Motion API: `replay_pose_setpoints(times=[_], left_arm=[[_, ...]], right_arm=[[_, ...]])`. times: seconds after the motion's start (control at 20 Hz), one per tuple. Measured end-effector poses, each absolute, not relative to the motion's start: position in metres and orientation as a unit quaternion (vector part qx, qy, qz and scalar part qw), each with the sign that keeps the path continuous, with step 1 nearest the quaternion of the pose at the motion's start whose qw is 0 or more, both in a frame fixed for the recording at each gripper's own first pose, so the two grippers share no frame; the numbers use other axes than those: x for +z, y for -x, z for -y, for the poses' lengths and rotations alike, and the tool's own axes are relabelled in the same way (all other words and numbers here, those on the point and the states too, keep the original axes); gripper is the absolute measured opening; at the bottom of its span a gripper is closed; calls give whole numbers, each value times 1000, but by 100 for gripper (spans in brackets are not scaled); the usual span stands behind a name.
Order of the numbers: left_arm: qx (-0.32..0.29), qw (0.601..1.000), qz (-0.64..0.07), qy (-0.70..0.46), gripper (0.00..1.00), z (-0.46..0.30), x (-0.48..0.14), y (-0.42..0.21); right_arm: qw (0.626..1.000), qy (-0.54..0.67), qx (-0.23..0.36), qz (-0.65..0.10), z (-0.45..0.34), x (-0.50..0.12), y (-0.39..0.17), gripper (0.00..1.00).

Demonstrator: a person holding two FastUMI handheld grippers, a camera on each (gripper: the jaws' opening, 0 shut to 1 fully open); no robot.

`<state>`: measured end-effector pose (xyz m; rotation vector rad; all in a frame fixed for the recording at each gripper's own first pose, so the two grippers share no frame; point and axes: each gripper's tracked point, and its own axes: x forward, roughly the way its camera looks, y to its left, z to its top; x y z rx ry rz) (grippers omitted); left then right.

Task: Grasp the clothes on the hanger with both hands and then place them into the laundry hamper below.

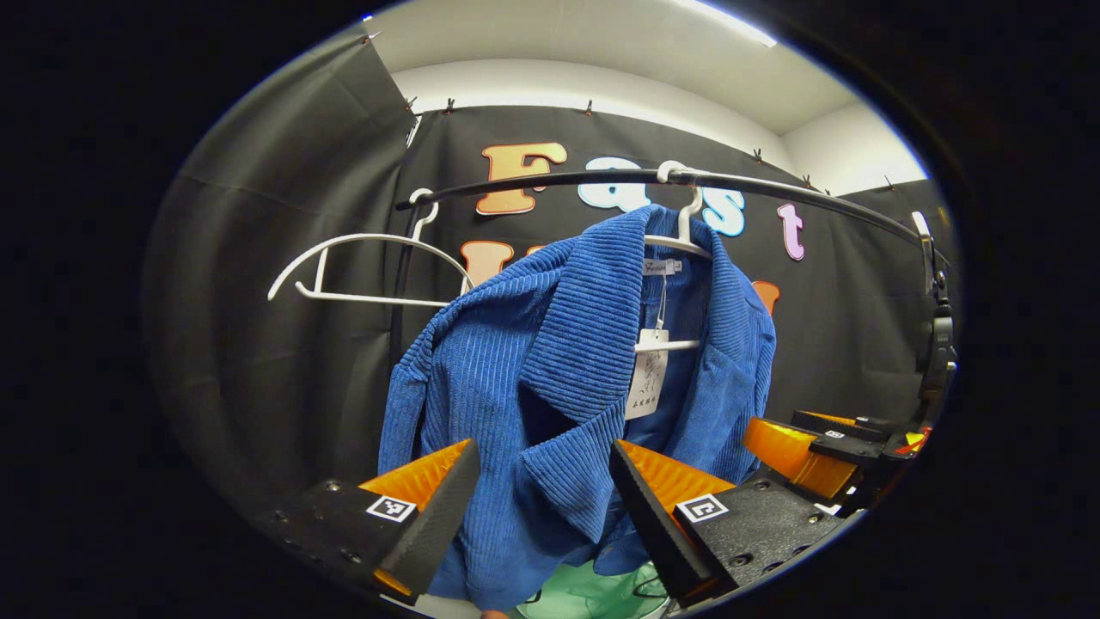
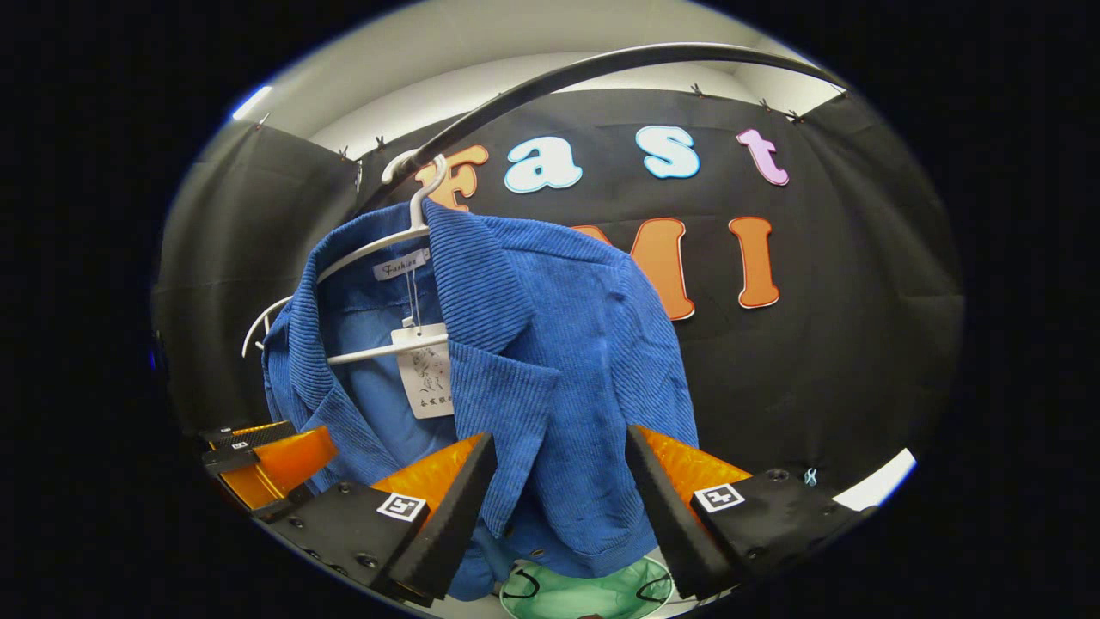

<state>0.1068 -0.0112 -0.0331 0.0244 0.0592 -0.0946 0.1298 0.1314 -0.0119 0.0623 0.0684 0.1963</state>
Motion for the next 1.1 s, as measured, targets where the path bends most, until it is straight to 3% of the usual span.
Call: replay_pose_setpoints(times=[0.25,0.3,0.35,0.4,0.45,0.65,0.7,0.75,0.8,0.9,1.1], left_arm=[[-38,999,-35,-5,95,10,-37,-119],[-36,999,-36,-6,92,9,-39,-122],[-33,999,-36,-7,95,8,-39,-124],[-31,999,-35,-8,93,7,-39,-127],[-28,999,-35,-8,98,7,-41,-130],[-28,999,-35,-5,94,9,-42,-140],[-27,999,-35,-4,98,8,-42,-143],[-23,999,-35,-3,87,6,-43,-144],[-20,999,-35,0,84,5,-43,-146],[-16,999,-36,2,76,4,-44,-147],[-26,999,-35,-14,41,7,-45,-146]], right_arm=[[992,-34,116,-39,-157,-11,-148,98],[992,-35,118,-41,-161,-12,-152,89],[991,-36,119,-43,-164,-14,-156,89],[991,-36,119,-45,-166,-15,-162,98],[991,-36,119,-47,-167,-17,-166,98],[990,-35,127,-48,-176,-17,-180,98],[990,-35,129,-45,-177,-15,-184,98],[990,-36,132,-43,-178,-14,-187,98],[989,-37,137,-43,-181,-14,-190,89],[987,-42,144,-49,-182,-16,-196,82],[984,-69,159,-51,-182,-15,-200,50]])
